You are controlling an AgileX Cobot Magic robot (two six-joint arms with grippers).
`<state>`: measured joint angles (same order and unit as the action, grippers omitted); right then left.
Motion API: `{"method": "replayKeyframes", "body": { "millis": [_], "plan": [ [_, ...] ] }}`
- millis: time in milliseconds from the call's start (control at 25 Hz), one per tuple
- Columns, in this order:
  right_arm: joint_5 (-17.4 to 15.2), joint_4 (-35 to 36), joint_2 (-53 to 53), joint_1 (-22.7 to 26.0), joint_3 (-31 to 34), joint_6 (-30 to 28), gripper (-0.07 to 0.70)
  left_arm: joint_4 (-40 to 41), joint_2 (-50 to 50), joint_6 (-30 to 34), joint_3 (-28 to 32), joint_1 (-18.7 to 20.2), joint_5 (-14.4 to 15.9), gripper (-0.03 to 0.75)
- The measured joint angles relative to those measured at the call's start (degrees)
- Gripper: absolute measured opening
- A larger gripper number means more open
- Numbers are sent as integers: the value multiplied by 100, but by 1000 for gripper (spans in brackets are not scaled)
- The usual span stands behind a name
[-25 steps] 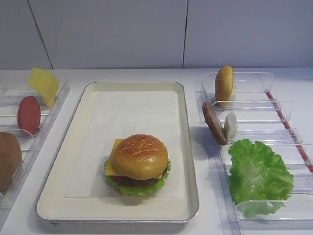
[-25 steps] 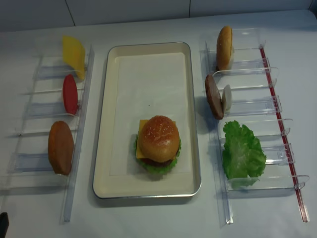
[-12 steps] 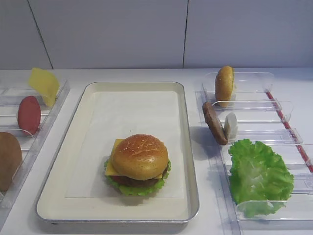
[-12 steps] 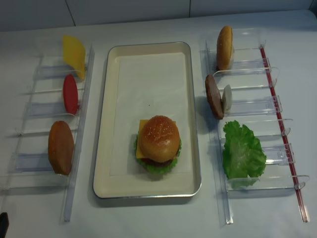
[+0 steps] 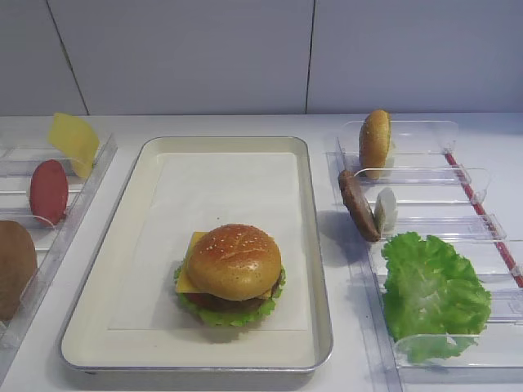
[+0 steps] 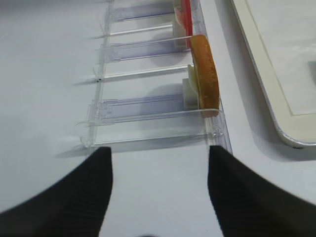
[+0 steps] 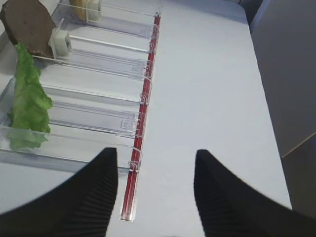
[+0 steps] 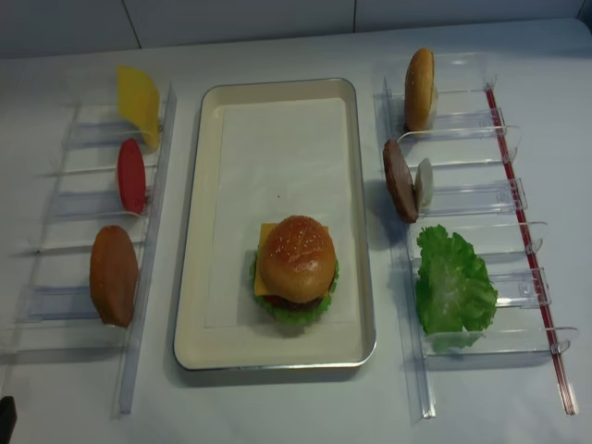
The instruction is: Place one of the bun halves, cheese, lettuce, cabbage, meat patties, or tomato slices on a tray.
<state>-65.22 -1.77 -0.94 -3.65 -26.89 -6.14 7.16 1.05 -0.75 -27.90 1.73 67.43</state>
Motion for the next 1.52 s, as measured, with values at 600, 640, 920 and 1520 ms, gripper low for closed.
{"method": "replayKeyframes", "body": {
  "millis": [600,640,920,1520],
  "plan": [
    [-12,0,0,0,0,11,380,0,0,0,0,0,0,414],
    [-12,0,0,0,0,11,379,0,0,0,0,0,0,414],
    [-12,0,0,0,0,11,351,0,0,0,0,0,0,414],
    [-12,0,0,0,0,11,321,0,0,0,0,0,0,414]
  ]
}}
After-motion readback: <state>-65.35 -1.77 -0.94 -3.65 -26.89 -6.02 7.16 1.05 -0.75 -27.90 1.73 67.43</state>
